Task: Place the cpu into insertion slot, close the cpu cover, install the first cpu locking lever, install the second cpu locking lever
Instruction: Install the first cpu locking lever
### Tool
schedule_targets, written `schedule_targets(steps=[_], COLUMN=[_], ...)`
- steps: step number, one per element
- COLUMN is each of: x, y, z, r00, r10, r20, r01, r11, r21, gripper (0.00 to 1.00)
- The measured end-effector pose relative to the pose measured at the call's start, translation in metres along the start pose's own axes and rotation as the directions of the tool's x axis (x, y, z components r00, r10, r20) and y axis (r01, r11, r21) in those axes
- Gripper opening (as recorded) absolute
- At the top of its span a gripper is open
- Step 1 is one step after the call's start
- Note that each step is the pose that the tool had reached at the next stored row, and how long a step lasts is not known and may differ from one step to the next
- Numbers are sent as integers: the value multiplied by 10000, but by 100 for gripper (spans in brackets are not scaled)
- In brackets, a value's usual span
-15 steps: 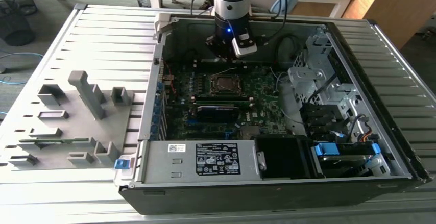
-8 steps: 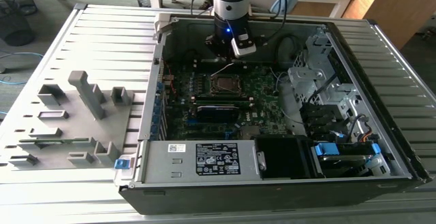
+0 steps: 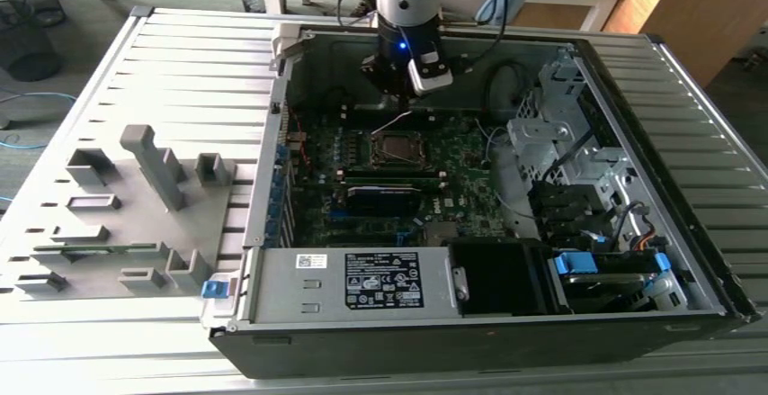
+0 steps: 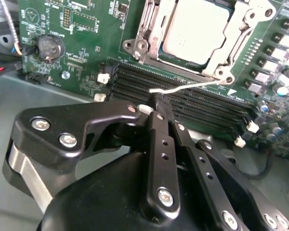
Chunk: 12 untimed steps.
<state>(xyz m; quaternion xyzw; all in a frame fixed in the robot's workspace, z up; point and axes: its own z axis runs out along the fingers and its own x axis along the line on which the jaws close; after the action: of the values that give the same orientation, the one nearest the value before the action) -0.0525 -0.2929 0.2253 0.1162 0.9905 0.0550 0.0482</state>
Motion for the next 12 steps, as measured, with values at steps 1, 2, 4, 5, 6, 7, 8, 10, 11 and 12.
schedule_targets(steps=[1,2,4,5,6,7,8,10,11,12], x=[-1,0,4,8,13,20,29,42,45,44], y=[2,4,4,4,3,1,-1,-6,-10,-18], z=[-20,-36,-55,-60,-64,-69,-76,-86,-89,-91], r00=[10000,10000,10000,10000,10000,10000,10000,9999,9999,9999], r10=[0,0,-1,-2,-3,-5,-7,-12,-13,-15], r20=[0,2,10,19,32,49,69,107,124,136], r01=[0,0,1,2,3,5,7,12,13,16], r11=[10000,10000,10000,10000,10000,10000,10000,10000,10000,10000], r21=[-1,-3,-5,-7,-12,-16,-21,-29,-32,-35], gripper=[11,11,11,11,11,11,11,11,11,11])
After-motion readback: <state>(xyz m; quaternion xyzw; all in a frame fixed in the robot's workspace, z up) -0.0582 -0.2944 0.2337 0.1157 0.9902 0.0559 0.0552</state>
